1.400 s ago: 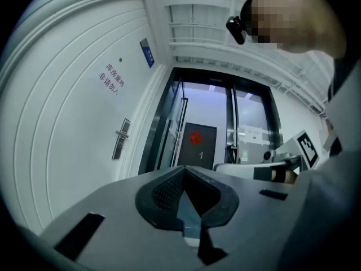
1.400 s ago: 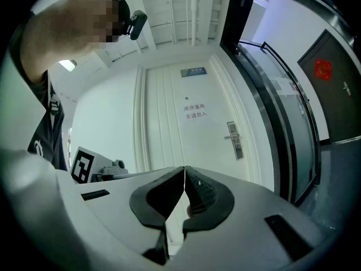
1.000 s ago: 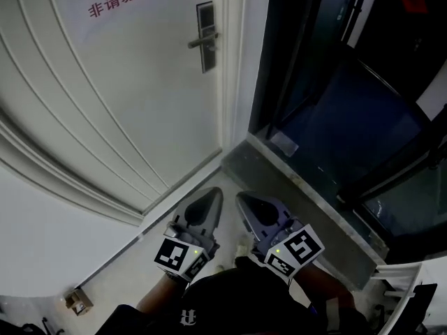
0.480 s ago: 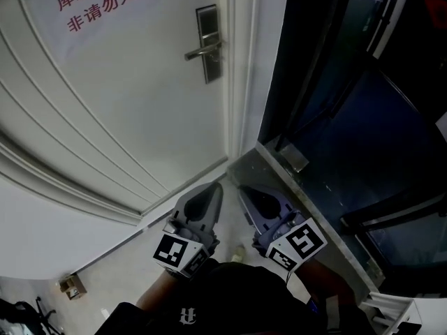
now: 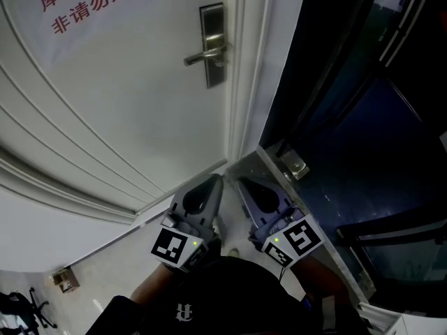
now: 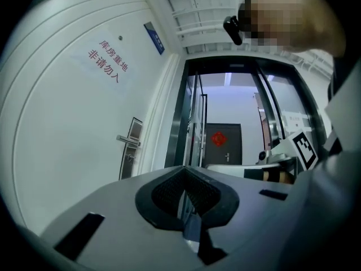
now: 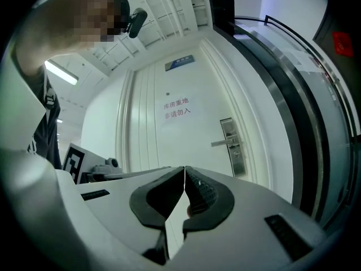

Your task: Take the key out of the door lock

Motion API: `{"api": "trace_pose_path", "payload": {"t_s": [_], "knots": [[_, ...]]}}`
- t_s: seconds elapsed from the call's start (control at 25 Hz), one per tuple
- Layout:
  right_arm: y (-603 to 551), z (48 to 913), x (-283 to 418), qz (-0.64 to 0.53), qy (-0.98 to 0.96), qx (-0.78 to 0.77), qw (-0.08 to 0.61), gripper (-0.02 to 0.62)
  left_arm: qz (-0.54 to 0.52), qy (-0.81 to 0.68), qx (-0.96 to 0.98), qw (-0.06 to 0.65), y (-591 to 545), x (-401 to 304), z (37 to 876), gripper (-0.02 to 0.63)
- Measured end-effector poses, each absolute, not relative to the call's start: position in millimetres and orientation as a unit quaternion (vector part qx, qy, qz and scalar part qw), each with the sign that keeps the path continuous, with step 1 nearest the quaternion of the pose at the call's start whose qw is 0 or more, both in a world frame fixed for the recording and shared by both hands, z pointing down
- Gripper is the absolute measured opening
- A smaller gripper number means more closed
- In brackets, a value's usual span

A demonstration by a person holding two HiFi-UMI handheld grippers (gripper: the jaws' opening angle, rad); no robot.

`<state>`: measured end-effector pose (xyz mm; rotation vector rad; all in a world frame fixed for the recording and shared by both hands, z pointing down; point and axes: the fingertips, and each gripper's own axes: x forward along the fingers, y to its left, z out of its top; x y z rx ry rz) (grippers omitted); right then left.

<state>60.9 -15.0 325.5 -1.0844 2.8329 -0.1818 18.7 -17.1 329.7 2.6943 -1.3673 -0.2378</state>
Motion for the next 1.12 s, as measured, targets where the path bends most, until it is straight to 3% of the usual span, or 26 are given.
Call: {"api": "trace_pose_path", "payload": {"t_s": [0.72,1.12], "knots": [[-211,328,8,-0.059,0.914,-0.397,0.059,0.017,-0.063,-0.427,0.902,0.018,-180,-23,341,0.006],[-322,358,38,-0.421,0.803,-0.348,0.238,0.018,-0.056,-0.443,0.894,0.033,-220,-36,347,0.006]]}}
